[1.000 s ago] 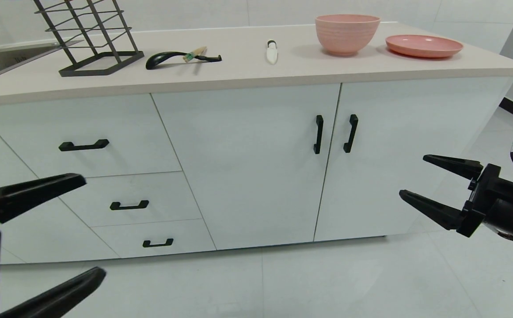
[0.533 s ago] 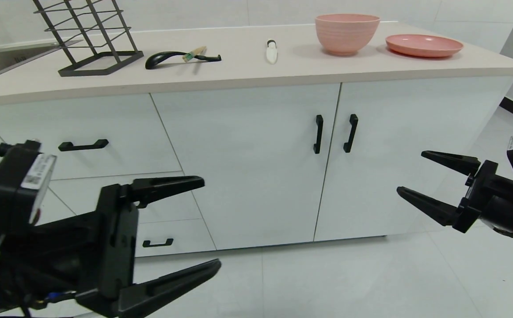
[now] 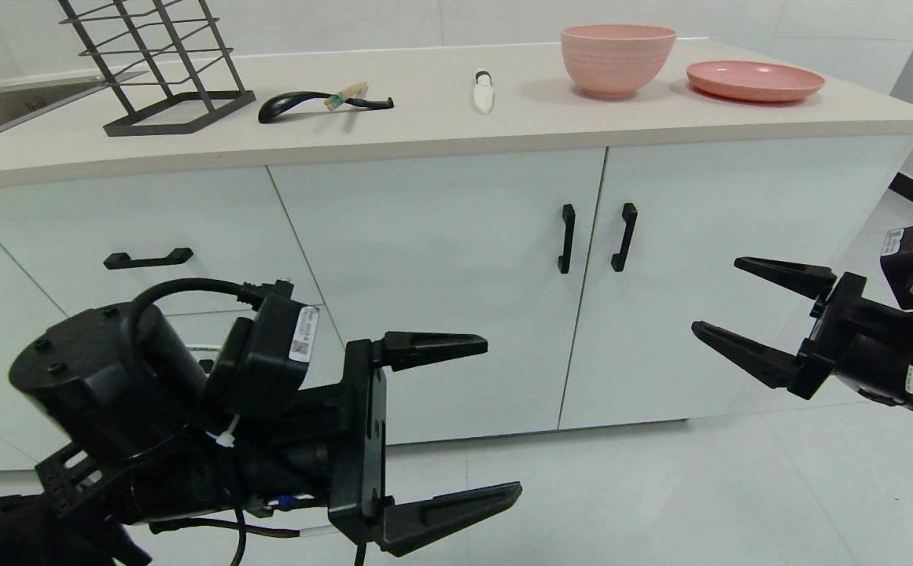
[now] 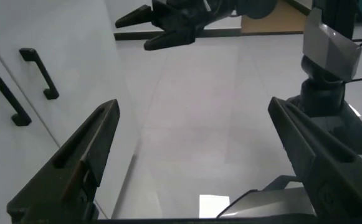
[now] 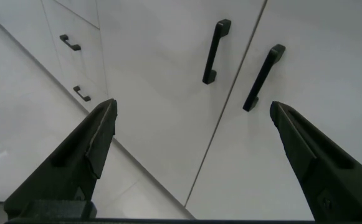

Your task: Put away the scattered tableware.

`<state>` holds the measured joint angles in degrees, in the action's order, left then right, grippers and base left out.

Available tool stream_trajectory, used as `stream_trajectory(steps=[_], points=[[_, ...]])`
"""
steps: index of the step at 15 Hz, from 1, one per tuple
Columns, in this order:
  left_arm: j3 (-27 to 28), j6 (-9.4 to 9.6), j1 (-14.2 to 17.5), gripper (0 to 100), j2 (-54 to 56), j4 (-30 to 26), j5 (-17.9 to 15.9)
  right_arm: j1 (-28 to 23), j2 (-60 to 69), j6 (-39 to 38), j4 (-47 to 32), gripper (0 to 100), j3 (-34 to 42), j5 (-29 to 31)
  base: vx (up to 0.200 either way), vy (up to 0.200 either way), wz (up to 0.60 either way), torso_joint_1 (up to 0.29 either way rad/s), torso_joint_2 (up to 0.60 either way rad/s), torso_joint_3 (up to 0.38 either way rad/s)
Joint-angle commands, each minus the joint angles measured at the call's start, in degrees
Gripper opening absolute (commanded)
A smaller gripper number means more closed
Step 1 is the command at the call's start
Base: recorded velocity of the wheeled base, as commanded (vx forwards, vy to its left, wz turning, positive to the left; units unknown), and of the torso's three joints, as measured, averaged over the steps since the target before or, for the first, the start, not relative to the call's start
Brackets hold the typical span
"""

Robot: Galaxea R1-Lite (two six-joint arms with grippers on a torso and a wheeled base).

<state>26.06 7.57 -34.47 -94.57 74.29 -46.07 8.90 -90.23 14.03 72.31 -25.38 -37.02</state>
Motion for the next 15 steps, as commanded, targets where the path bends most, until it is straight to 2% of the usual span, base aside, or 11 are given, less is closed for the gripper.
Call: stream_trajectory(steps=[1,2,3,4,5,6,9,12,14,15], points=[[0.39,-0.10,-0.07,100,-1.14,0.07,0.45,0.24,-0.29,0.03,0.02,100,0.07,0.02,0.000,0.000,0.00,0.000,0.00,0.000],[0.57,-1.86,-0.07,100,-0.87,0.07,2.47,0.42,-0.56,0.03,0.02,100,0.07,0.02,0.000,0.000,0.00,0.000,0.00,0.000],[0.30,-3.35,-0.07,100,-0.61,0.51,2.56,0.51,-0.64,0.03,0.02,100,0.07,0.02,0.000,0.000,0.00,0.000,0.00,0.000],[0.22,-6.43,-0.07,100,-0.61,1.56,2.30,0.51,-0.82,0.03,0.02,100,0.07,-0.07,0.000,0.000,0.00,0.000,0.00,0.000],[-0.05,-9.94,-0.07,100,-0.61,2.88,0.45,0.51,-0.91,0.03,0.02,100,0.07,-0.07,0.000,0.000,0.00,0.000,0.00,0.000],[-0.14,-10.21,-0.07,100,-0.87,4.37,-1.13,0.51,-0.91,0.03,0.02,100,0.07,-0.07,0.000,-0.200,0.00,0.002,0.00,0.002],[-0.31,-10.38,-0.15,100,-2.46,8.33,-1.22,0.51,-2.05,0.12,0.02,100,-0.63,-0.07,0.000,0.000,0.00,0.000,0.00,0.000],[-0.40,-10.38,-0.59,100,-3.16,8.77,-1.22,0.94,-4.86,0.21,0.02,100,-4.50,-0.24,0.000,0.000,0.00,0.000,0.00,0.000],[2.24,-11.88,-2.26,100,-3.25,8.50,-1.04,1.56,-9.17,0.12,0.02,100,-8.02,-0.24,0.000,0.000,0.00,0.000,0.00,0.000],[4.79,-11.96,-2.88,100,-3.95,8.24,-0.87,1.91,-11.02,0.12,0.02,100,-9.16,-0.59,0.000,0.000,0.00,0.000,0.00,0.000]])
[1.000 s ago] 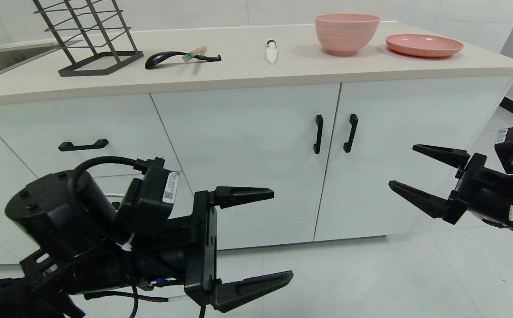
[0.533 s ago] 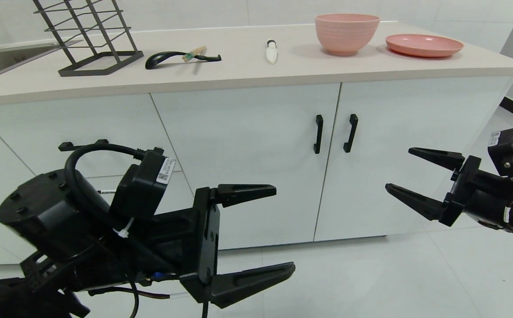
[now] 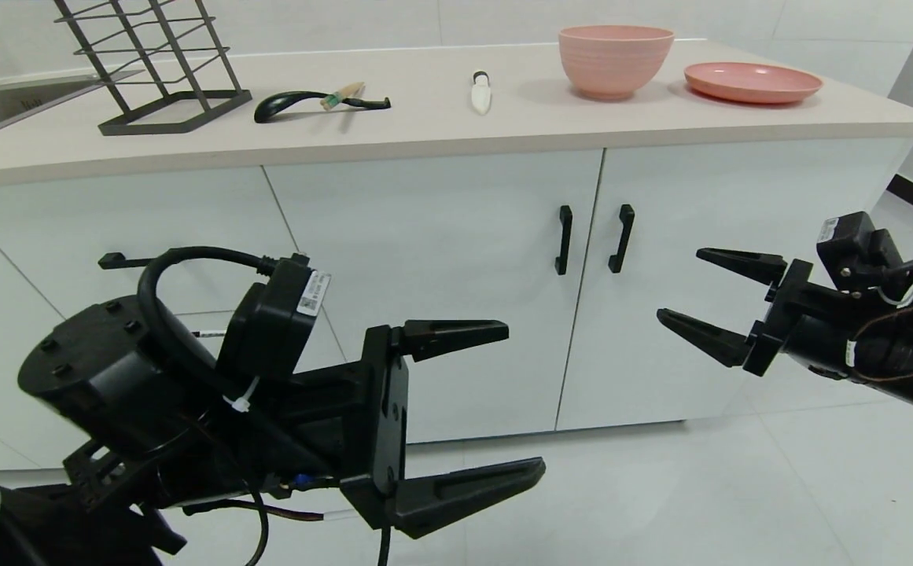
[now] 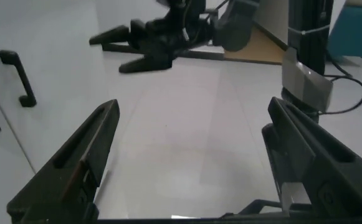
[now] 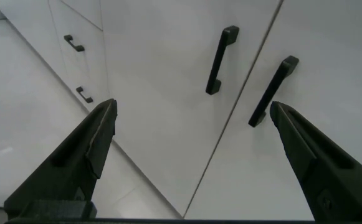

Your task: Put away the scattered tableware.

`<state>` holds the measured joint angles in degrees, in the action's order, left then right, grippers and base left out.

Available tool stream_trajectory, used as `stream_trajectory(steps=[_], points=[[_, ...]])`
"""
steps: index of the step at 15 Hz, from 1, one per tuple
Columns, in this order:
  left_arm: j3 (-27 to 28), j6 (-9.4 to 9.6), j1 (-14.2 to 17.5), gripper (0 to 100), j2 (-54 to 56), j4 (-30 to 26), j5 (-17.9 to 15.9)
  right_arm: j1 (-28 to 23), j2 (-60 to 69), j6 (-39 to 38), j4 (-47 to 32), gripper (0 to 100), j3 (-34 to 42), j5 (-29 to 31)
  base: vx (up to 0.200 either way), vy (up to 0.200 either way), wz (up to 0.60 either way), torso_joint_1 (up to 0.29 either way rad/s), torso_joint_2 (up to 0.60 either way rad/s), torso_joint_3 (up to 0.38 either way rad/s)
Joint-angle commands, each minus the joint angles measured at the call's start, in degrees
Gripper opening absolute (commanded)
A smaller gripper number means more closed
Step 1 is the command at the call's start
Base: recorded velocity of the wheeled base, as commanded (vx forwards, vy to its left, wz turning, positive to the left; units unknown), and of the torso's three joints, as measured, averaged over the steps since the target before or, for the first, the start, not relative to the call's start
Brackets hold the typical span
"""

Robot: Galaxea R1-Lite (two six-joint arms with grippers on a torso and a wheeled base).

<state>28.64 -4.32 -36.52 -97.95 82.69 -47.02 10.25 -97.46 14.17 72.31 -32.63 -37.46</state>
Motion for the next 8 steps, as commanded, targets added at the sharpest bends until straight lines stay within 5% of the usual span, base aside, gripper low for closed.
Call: stream_trajectory(steps=[1,8], points=[[5.55,-0.08,-1.27,100,-2.24,-0.16,1.05,1.00,-5.98,-0.02,0.02,100,-3.66,-0.68,0.000,0.000,0.00,0.000,0.00,0.000],[23.13,0.01,-2.76,100,-15.25,-2.18,3.51,1.00,-14.42,-0.28,0.02,100,-12.98,-0.68,0.000,0.000,0.00,0.000,0.00,0.000]])
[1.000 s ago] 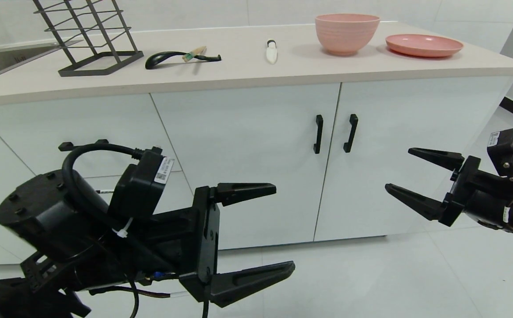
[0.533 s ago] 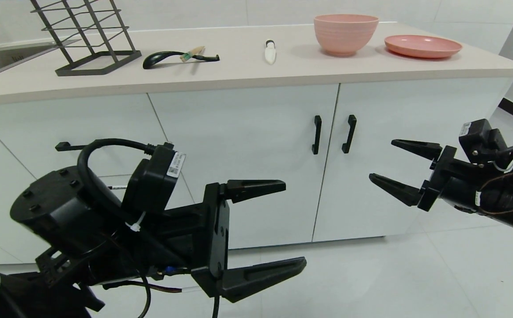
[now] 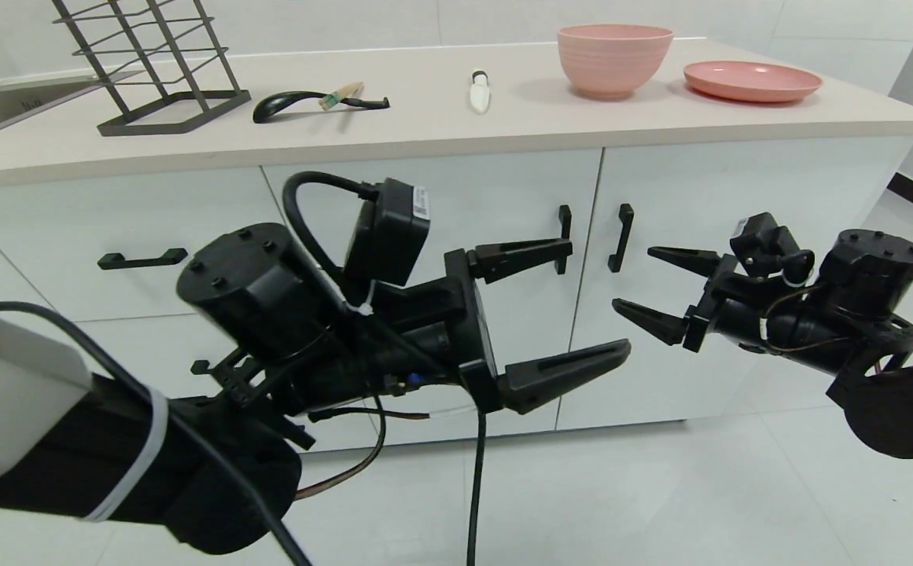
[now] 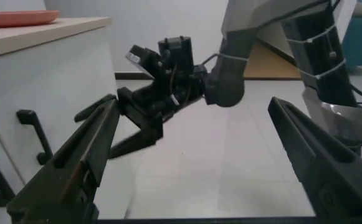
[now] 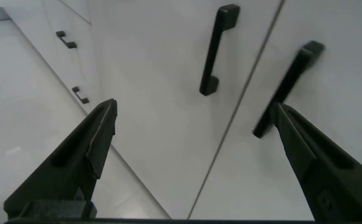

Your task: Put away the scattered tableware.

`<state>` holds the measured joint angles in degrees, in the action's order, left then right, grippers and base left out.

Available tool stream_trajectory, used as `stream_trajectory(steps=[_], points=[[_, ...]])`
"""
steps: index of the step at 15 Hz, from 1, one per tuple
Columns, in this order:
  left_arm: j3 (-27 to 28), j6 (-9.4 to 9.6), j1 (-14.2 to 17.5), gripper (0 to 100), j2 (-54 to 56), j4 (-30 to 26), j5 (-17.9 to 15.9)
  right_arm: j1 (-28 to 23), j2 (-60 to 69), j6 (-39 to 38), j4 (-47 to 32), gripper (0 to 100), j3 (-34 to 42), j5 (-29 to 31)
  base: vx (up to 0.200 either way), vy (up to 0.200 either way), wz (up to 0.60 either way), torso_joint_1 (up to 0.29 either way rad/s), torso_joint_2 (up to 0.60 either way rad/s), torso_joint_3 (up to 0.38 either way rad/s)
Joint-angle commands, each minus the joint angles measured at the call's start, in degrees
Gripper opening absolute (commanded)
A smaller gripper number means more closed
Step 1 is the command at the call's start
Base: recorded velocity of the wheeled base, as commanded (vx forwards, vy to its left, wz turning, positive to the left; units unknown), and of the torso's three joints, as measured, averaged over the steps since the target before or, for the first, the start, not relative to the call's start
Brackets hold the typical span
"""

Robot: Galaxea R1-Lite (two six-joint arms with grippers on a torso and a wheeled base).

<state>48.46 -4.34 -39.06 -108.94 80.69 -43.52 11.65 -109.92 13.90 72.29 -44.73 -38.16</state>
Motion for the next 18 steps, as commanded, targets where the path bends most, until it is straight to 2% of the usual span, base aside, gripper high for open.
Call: stream_trajectory(steps=[1,4,5,7,9,10,12,13,14,16,18], points=[[4.63,0.03,-0.23,100,-5.15,-1.59,0.01,-0.76,-1.79,-0.01,0.04,100,-0.89,0.01,0.000,0.000,0.00,0.000,0.00,0.000],[9.02,0.12,-0.67,100,-6.55,-8.53,0.01,-2.07,-1.87,0.08,0.13,100,-1.24,0.01,0.000,0.000,0.00,0.000,0.00,0.000],[13.51,0.21,-0.76,100,-7.87,-12.13,0.01,-2.87,-2.23,0.08,0.22,100,-2.47,0.01,0.000,0.000,0.00,0.000,0.00,0.000],[18.87,0.47,-0.58,100,-9.01,-18.29,0.37,-2.95,-3.19,-0.10,0.22,100,-4.76,-1.48,0.000,0.000,0.00,0.000,0.00,0.000],[21.06,0.65,-0.32,100,-9.19,-22.95,2.30,-2.87,-4.34,-0.19,0.40,100,-5.90,-3.42,0.000,0.000,0.00,0.000,0.00,0.000],[22.82,2.14,0.30,100,-9.63,-26.11,2.91,-2.87,-5.13,-0.19,0.57,100,-6.69,-4.03,0.000,0.000,0.00,0.000,0.00,0.000],[30.56,12.78,2.06,100,-12.97,-33.76,2.83,-2.95,-6.88,-0.19,0.57,100,-9.41,-4.03,0.000,0.000,0.00,0.000,0.00,0.000],[32.49,16.03,2.06,100,-13.76,-35.51,2.65,-2.95,-7.41,-0.19,0.57,100,-10.56,-4.03,0.000,0.000,0.00,0.000,0.00,0.000],[32.67,17.08,1.44,100,-13.85,-36.48,2.65,-2.95,-8.03,-0.19,0.57,100,-11.43,-4.03,0.000,0.000,0.00,0.000,0.00,0.000],[32.67,17.26,0.56,100,-14.11,-36.30,2.74,-2.95,-9.61,-0.19,0.75,100,-12.93,-6.14,0.000,0.000,0.00,0.000,0.00,0.000],[31.26,17.26,0.65,100,-13.94,-33.76,2.83,-2.95,-11.63,-0.19,1.19,100,-14.51,-6.93,0.000,0.000,0.00,0.000,0.00,0.000]])
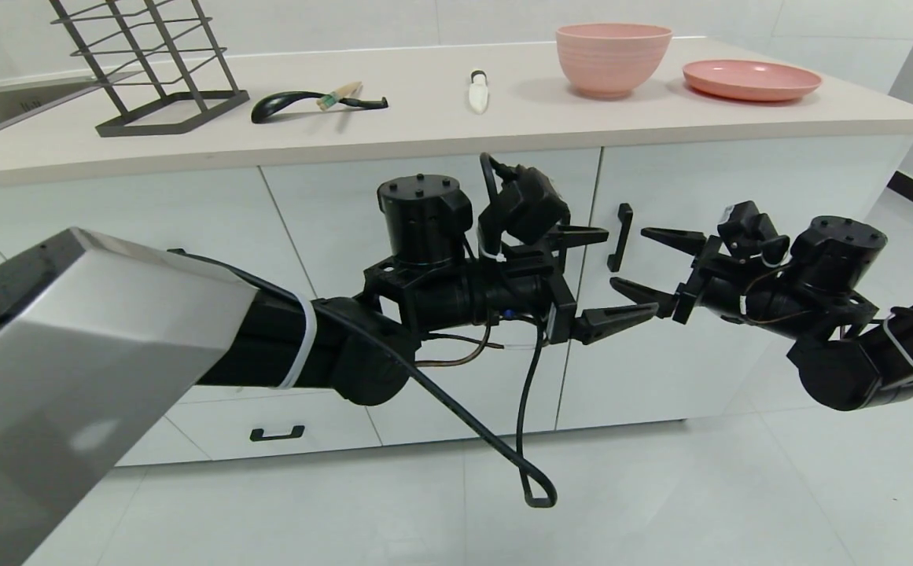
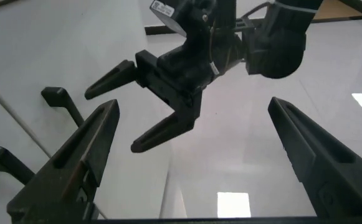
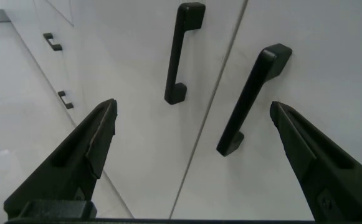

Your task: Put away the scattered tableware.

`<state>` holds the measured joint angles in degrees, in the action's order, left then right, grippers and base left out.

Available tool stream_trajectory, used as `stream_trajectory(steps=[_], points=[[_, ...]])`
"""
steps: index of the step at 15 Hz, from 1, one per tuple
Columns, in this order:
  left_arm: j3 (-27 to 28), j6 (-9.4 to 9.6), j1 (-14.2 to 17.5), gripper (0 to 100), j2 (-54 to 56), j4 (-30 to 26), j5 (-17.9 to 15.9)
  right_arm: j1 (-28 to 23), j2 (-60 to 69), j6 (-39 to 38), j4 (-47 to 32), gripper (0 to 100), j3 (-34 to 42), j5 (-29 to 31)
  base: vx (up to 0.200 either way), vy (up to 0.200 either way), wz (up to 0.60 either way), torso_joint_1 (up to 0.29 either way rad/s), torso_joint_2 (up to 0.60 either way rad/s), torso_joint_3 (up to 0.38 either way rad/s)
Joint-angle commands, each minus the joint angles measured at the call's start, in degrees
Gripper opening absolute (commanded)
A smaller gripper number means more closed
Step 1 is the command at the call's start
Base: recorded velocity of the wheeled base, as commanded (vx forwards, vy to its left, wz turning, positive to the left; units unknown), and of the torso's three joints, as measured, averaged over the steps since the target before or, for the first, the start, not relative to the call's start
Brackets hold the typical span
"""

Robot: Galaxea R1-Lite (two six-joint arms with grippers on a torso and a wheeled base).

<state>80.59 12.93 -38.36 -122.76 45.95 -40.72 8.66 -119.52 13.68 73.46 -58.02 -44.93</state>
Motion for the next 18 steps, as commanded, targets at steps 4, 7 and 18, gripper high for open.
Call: stream_trajectory(steps=[4,7,18], points=[[-3.60,-0.10,1.01,100,1.91,2.31,0.29,-0.04,-4.76,0.03,0.10,100,-5.79,-1.74,0.000,0.000,0.00,0.000,0.00,0.000],[-3.60,-0.37,1.71,100,2.35,1.95,2.04,-0.13,-5.82,0.03,0.19,100,-7.02,-2.61,0.000,0.000,0.00,0.000,0.00,0.000],[-2.72,-7.48,2.86,100,0.33,4.59,2.48,1.36,-8.80,0.12,0.10,100,-11.24,-6.13,0.000,0.000,0.00,0.000,0.00,0.000]])
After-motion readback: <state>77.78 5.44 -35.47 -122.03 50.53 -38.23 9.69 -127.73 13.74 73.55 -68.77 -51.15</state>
